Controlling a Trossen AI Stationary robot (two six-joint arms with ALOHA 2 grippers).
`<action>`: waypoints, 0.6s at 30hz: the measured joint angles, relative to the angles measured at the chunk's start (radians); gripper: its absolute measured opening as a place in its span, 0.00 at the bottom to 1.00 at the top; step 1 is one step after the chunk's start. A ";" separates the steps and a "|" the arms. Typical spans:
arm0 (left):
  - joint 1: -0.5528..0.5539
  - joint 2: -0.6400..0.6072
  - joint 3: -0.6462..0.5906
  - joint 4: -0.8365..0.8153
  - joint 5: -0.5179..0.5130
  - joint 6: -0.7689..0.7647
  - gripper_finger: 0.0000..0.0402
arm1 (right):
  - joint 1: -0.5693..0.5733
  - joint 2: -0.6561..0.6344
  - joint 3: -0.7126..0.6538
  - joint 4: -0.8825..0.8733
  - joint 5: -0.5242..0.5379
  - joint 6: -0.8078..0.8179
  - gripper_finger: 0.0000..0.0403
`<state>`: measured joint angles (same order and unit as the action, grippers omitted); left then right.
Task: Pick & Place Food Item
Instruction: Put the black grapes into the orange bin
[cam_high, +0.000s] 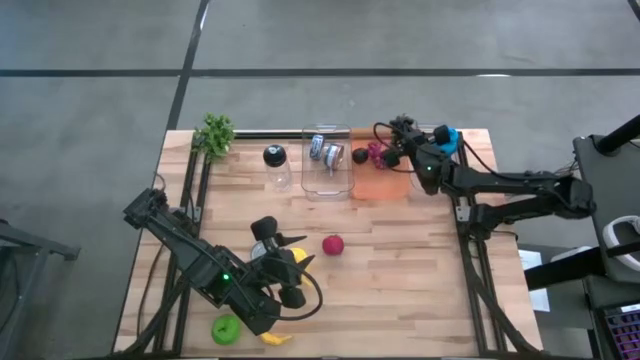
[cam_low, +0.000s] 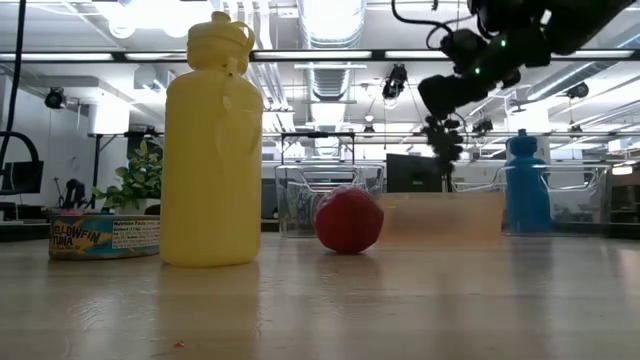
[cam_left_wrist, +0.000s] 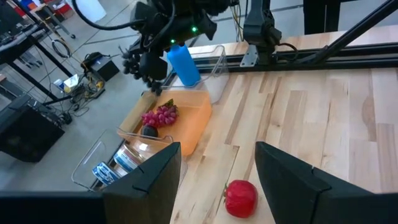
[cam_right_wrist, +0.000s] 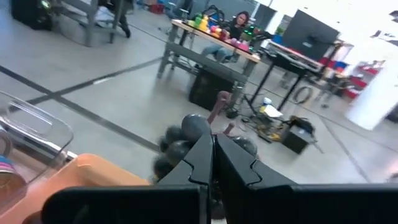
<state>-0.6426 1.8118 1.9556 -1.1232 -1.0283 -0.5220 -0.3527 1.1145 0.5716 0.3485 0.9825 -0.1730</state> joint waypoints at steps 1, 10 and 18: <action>0.000 0.000 0.000 0.000 0.000 0.000 0.52 | -0.016 0.000 -0.018 0.032 -0.027 0.001 0.02; 0.001 0.000 0.000 0.000 0.000 -0.003 0.52 | -0.107 0.000 -0.097 0.212 -0.134 -0.017 0.02; 0.001 0.000 0.000 0.000 0.000 -0.003 0.52 | -0.159 0.045 -0.096 0.256 -0.204 0.007 0.02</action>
<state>-0.6418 1.8118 1.9556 -1.1233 -1.0283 -0.5251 -0.5114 1.1596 0.4751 0.6046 0.7780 -0.1658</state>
